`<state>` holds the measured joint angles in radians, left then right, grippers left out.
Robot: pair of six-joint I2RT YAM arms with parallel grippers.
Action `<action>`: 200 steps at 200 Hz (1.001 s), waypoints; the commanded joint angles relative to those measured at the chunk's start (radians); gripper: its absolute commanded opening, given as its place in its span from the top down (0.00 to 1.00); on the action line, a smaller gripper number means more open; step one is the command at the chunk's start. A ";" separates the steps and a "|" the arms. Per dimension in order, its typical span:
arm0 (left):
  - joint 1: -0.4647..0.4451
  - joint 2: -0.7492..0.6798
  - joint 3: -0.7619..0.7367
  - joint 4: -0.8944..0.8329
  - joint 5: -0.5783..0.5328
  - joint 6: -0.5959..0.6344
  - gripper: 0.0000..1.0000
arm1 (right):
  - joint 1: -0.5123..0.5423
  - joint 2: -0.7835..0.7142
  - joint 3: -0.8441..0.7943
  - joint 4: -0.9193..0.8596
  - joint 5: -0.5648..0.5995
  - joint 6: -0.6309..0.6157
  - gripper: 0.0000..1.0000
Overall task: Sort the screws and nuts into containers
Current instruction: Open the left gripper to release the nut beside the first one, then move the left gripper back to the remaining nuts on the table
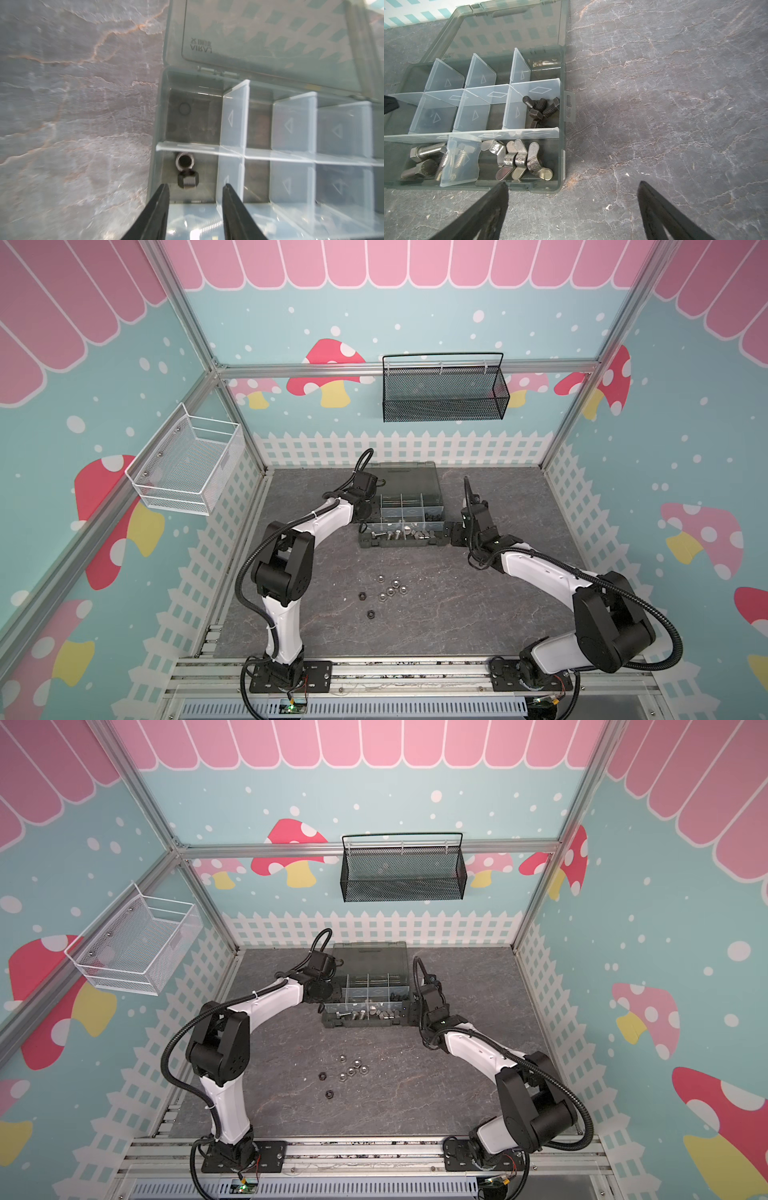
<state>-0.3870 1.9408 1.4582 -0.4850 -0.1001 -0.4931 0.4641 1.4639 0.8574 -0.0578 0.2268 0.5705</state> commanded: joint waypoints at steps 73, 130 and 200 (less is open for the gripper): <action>-0.098 -0.392 -0.310 -0.038 -0.066 -0.005 0.21 | -0.004 -0.004 -0.012 0.010 -0.004 0.023 0.02; -0.197 -0.556 -0.488 -0.121 -0.097 -0.082 0.17 | -0.004 -0.009 -0.020 0.010 -0.006 0.033 0.02; -0.297 -0.600 -0.624 -0.217 -0.054 -0.213 0.24 | -0.003 0.004 -0.025 0.011 -0.012 0.039 0.02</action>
<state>-0.6582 1.3575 0.8677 -0.6464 -0.1654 -0.6312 0.4641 1.4639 0.8463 -0.0544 0.2169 0.5896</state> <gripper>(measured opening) 0.782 0.980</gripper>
